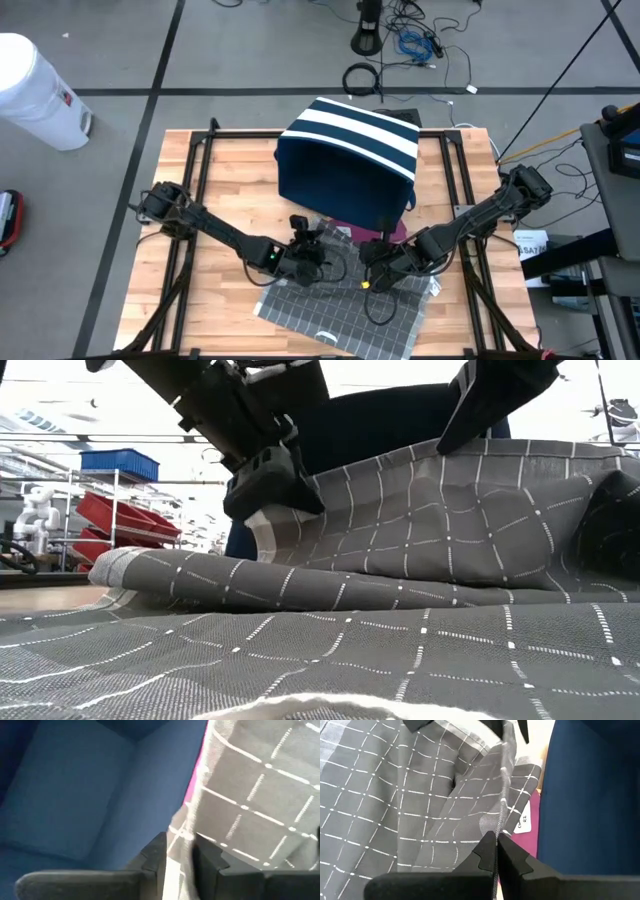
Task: Fold towel
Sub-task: Fold the gray towel
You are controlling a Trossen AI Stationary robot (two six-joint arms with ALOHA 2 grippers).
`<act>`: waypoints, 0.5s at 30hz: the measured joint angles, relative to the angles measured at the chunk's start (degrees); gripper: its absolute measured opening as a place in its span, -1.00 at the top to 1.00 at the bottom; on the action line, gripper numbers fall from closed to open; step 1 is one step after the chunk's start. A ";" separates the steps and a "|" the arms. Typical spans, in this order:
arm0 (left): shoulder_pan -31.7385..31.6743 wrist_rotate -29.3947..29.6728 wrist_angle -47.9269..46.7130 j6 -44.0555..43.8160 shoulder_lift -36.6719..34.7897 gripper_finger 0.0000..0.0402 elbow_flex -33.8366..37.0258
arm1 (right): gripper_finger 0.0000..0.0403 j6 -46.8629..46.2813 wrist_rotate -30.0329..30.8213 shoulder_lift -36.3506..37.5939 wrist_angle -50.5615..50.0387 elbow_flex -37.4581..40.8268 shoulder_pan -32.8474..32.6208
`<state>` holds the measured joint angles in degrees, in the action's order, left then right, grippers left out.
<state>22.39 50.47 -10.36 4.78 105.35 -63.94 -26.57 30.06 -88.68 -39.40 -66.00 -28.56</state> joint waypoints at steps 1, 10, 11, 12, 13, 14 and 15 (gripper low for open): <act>0.22 0.40 -0.35 0.02 -0.44 0.65 0.00 | 1.00 0.00 0.00 0.00 -0.04 0.00 0.00; 2.10 4.88 -1.08 6.37 -5.17 0.97 0.00 | 1.00 0.00 0.11 0.00 -1.64 0.00 0.00; 2.02 5.47 -0.96 7.51 -5.78 0.97 0.00 | 1.00 0.06 0.15 0.00 -1.79 0.00 0.00; 2.02 6.00 -1.26 8.64 -6.26 0.98 -0.02 | 1.00 0.45 0.35 0.00 -1.90 0.00 0.00; 2.01 6.52 -1.21 9.58 -6.81 0.98 0.00 | 1.00 0.80 0.52 0.00 -1.94 0.00 0.03; 1.96 6.69 -1.34 10.64 -7.45 0.98 0.00 | 1.00 1.14 0.61 0.00 -1.92 0.00 0.07; 1.97 6.65 -1.32 11.65 -8.13 0.98 0.00 | 1.00 1.56 0.60 0.00 -1.87 0.00 0.07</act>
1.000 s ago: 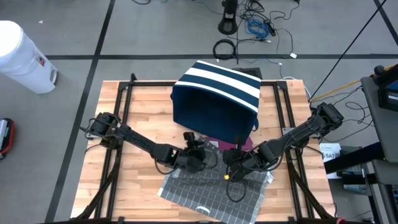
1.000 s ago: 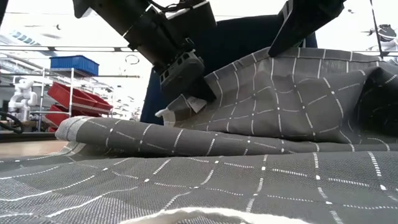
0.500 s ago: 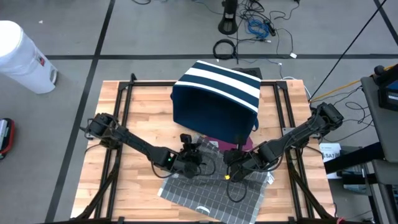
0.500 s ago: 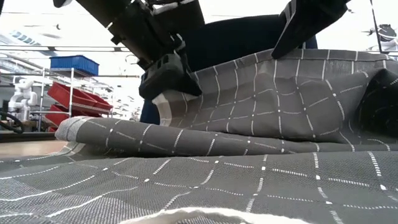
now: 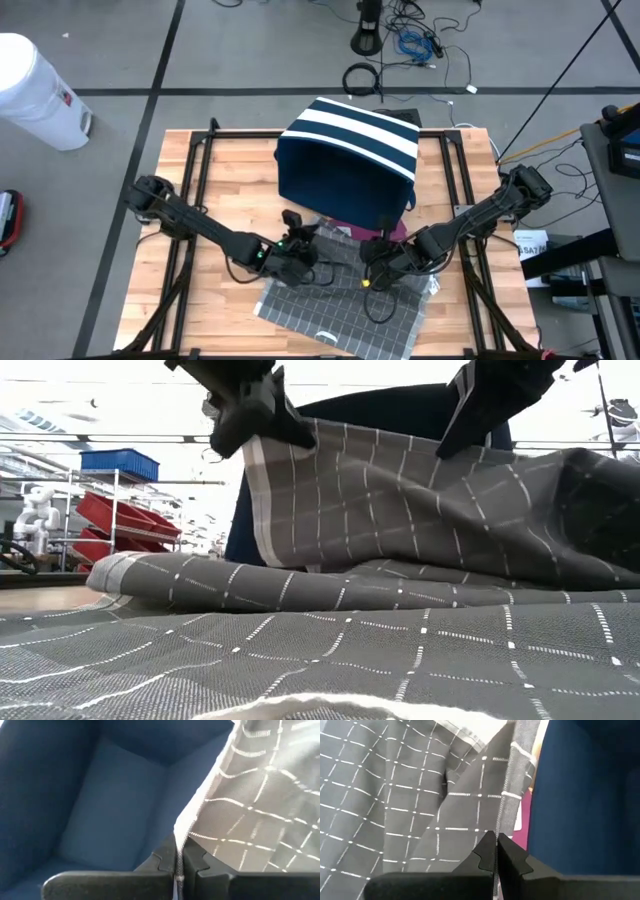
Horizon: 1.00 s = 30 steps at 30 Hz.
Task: Fold towel
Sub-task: Fold the gray towel
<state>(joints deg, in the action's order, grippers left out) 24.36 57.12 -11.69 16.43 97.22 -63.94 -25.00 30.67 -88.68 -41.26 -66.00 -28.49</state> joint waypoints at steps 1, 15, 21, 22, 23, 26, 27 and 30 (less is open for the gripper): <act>0.04 -0.02 0.03 0.69 -0.67 0.98 -0.02 | 1.00 0.46 -0.08 0.00 0.27 0.00 -0.01; 7.97 -9.77 -16.62 2.86 -9.34 0.99 -0.04 | 1.00 11.50 -8.87 0.09 5.58 -6.15 -4.26; 8.93 -17.55 -26.59 -4.64 -8.39 0.99 0.00 | 1.00 13.72 -22.13 0.10 8.47 -9.53 -5.59; 9.02 -18.25 -28.08 -5.76 -8.34 0.99 0.01 | 1.00 13.72 -23.56 0.08 8.99 -9.53 -5.61; 9.07 -18.93 -28.74 -6.62 -8.34 0.99 0.02 | 1.00 13.68 -24.72 -0.17 9.43 -9.55 -5.57; 9.11 -22.98 -28.88 -8.71 -8.42 0.99 0.00 | 1.00 12.70 -26.79 -1.84 9.91 -9.58 -5.50; 9.11 -24.88 -28.73 -9.00 -8.38 0.99 0.00 | 1.00 12.39 -26.71 -2.45 9.78 -9.57 -5.61; 9.68 -29.40 -28.32 -10.14 -8.36 0.99 0.00 | 1.00 11.71 -26.52 -3.71 9.55 -9.57 -6.35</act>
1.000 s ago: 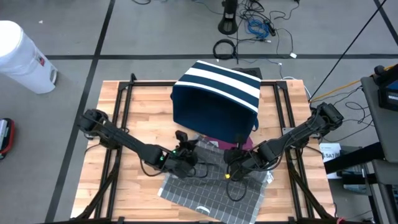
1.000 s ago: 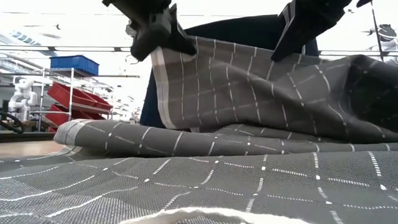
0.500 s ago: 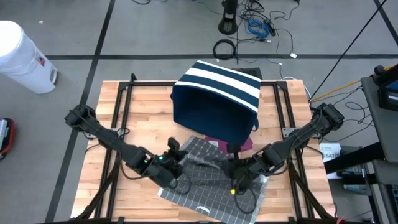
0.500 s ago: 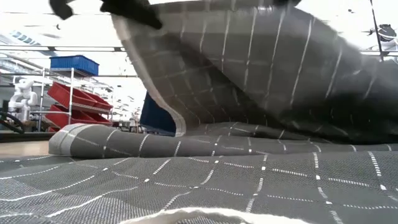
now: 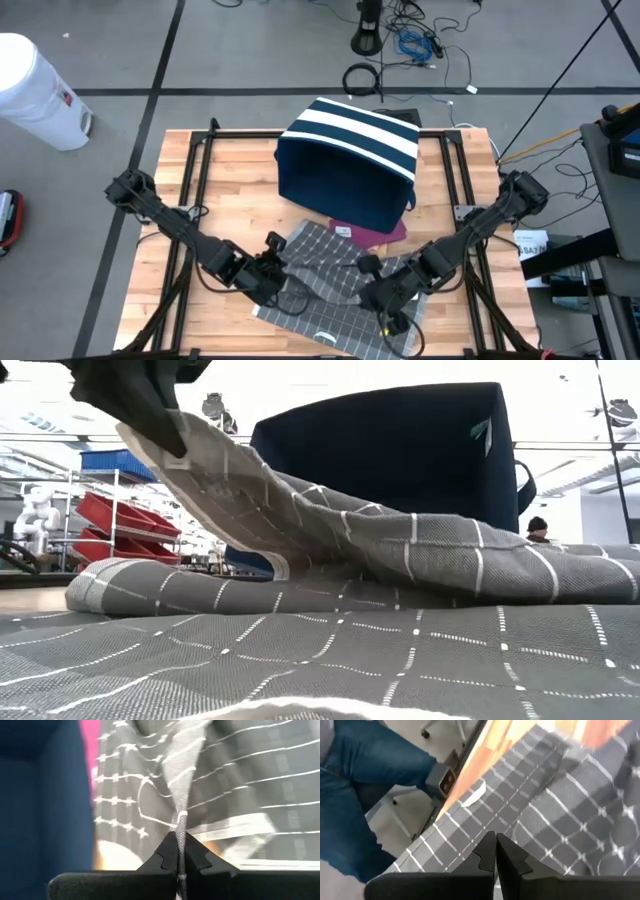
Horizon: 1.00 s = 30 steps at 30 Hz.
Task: Fold towel
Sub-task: Fold the gray towel
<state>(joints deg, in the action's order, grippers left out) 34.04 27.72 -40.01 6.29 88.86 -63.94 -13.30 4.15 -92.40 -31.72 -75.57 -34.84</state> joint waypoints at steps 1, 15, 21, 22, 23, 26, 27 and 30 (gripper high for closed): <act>0.15 -1.02 0.14 -0.36 0.18 0.99 0.00 | 1.00 -0.77 0.04 -0.49 -0.30 0.00 -0.22; 1.16 -1.81 0.62 -3.02 1.22 1.00 0.00 | 0.45 -16.07 1.89 -13.30 -14.40 0.01 -5.14; 1.14 -1.81 0.68 -3.03 1.18 1.00 0.00 | 0.35 -14.14 7.46 -15.48 -13.30 0.00 -5.00; 1.14 -1.83 0.68 -3.09 1.18 1.00 0.00 | 0.36 -14.04 8.56 -15.39 -13.23 -0.02 -4.75; 1.14 -1.83 0.68 -3.32 1.18 1.00 0.00 | 0.36 -13.69 9.36 -15.14 -13.19 -0.02 -4.44; 1.22 -1.83 0.68 -3.39 1.18 1.00 0.00 | 0.39 -12.68 9.82 -14.71 -12.54 -0.02 -3.22; 1.29 -1.82 0.68 -3.42 1.18 1.00 0.00 | 0.39 -12.33 9.32 -14.64 -12.09 -0.02 -2.73; 1.29 -1.83 0.68 -3.26 1.18 1.00 0.00 | 0.40 -10.59 7.54 -14.63 -11.29 0.00 -0.94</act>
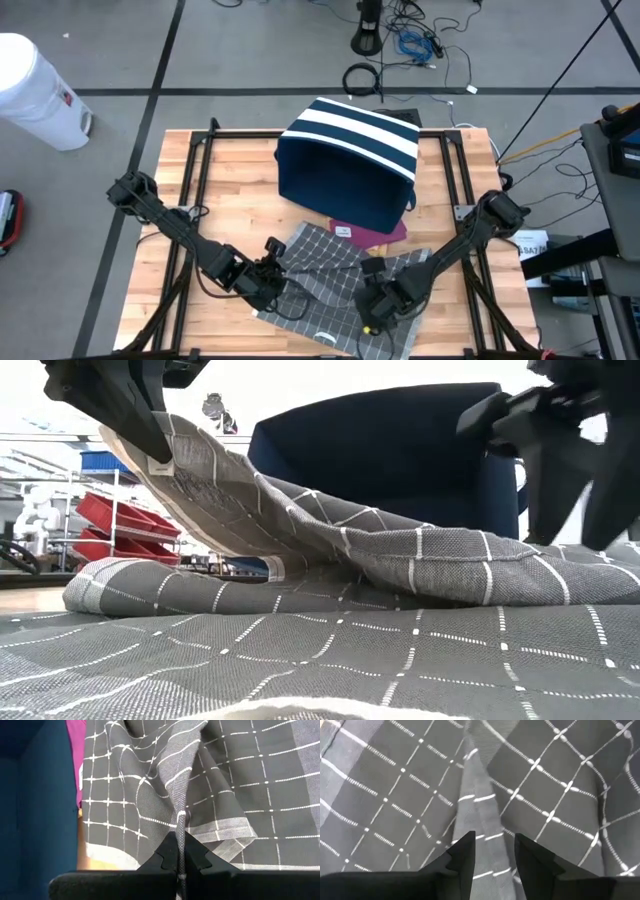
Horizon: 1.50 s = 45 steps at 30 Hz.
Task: Fold towel
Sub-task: Fold the gray towel
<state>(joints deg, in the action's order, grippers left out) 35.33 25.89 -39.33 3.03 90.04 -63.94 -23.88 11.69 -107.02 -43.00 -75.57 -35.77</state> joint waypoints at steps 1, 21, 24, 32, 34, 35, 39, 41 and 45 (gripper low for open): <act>0.00 0.00 0.00 -0.01 0.00 1.00 0.00 | 0.39 0.39 -0.70 0.00 0.28 0.06 0.46; 0.00 -0.04 -0.02 0.11 0.00 1.00 0.00 | 0.39 10.38 -7.19 -1.79 4.56 0.37 5.91; 0.00 -0.04 -0.02 0.11 0.00 1.00 0.00 | 0.39 11.56 -9.60 -1.79 5.81 0.37 6.23; -0.23 0.01 -0.05 0.11 0.00 1.00 0.00 | 0.51 14.08 -19.18 -2.40 7.49 0.37 6.08; -0.41 0.02 -0.11 0.05 0.00 1.00 0.00 | 0.63 14.08 -19.28 -2.47 6.89 0.37 5.92; -0.42 0.04 -0.11 0.02 0.00 1.00 0.00 | 0.71 14.04 -19.26 -2.49 6.48 0.37 5.73; -0.42 0.20 -0.11 0.07 0.00 1.00 0.00 | 0.96 14.08 -19.35 -2.49 5.84 0.37 5.27; -0.44 0.24 -0.11 0.09 0.00 1.00 0.00 | 0.95 14.01 -18.91 -2.49 6.01 0.37 5.14; -0.44 0.28 -0.09 0.02 0.00 1.00 0.00 | 0.91 13.87 -17.41 -2.49 5.79 0.37 5.16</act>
<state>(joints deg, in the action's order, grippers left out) 34.89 26.17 -39.42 3.05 90.04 -63.94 -10.01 -5.72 -109.51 -37.22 -75.20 -30.61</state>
